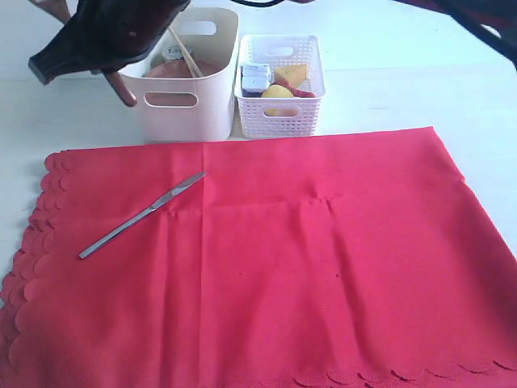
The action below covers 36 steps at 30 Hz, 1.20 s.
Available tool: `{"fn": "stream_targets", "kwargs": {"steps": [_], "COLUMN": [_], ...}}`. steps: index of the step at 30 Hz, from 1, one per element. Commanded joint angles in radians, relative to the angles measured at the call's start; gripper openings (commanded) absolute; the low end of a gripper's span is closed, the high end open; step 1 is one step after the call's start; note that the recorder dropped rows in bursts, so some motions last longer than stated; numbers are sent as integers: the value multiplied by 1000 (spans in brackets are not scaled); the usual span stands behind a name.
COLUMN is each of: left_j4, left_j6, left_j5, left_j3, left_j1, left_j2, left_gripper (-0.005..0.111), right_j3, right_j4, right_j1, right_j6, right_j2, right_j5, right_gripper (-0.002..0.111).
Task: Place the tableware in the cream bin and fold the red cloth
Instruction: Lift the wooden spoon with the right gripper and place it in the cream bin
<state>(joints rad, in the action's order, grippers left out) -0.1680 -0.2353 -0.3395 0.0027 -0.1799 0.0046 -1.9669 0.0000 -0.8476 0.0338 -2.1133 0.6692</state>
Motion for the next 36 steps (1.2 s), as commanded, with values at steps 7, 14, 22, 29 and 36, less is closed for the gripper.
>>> {"fn": "stream_targets", "kwargs": {"steps": [7,14,22,29,36], "left_j4": [-3,-3,-3,-3,-3], "left_j6": [-4,-4,-4,-4,-4], "left_j5": [12,12,12,12,12], "left_j3": [-3,-3,-3,-3,-3], "left_j1": [-6,-6,-6,-6,-6], "left_j2": [-5,-5,-5,-5,-5], "left_gripper": [1,1,1,1,1], "right_j3": [-7,-7,-7,-7,-7], "right_j4": [-7,-7,-48,-90,-92], "right_j1": [101,145,157,162,179], "right_j6": [-65,-62,-62,-60,-34], "right_j2": [-26,-111,-219,-274,-291], "right_j5": [-332,-508,-602,-648,-669], "right_gripper": [0,0,0,0,0]}}
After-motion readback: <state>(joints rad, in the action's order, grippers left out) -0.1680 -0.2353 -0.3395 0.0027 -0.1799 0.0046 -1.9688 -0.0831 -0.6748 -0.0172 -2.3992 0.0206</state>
